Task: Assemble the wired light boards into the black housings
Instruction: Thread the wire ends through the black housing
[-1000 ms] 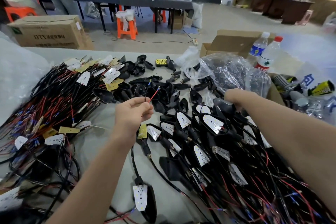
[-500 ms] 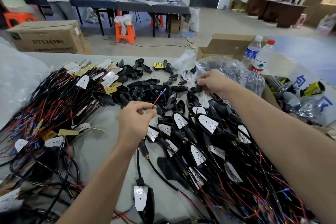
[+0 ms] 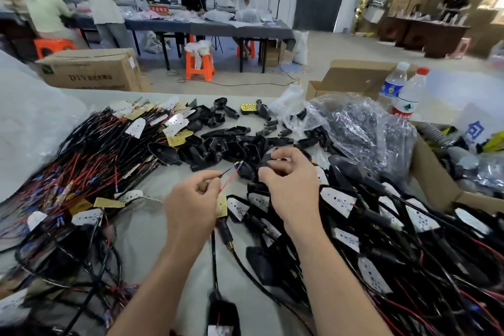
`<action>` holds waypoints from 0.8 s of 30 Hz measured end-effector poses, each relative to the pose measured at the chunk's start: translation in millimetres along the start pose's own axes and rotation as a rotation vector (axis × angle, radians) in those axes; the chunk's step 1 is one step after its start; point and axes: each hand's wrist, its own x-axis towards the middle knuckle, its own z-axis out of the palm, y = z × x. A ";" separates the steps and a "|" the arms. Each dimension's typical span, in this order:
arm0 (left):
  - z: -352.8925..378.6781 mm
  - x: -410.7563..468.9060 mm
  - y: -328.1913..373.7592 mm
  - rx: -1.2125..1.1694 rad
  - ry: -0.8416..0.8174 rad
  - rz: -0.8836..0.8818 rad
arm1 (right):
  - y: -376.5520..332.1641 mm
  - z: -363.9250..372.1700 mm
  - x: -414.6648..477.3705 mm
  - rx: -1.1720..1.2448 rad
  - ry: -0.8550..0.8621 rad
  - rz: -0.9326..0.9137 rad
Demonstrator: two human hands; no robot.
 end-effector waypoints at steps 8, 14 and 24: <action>-2.7 -10.6 -28.1 0.303 0.051 0.127 | 45.6 32.9 -27.2 0.161 -0.243 0.149; -0.4 -12.5 -30.0 0.171 -0.038 0.131 | 57.1 33.8 -22.8 0.237 -0.214 0.146; -9.5 -12.6 -23.7 -0.076 -0.160 0.007 | 56.9 36.0 -24.1 0.324 -0.205 0.090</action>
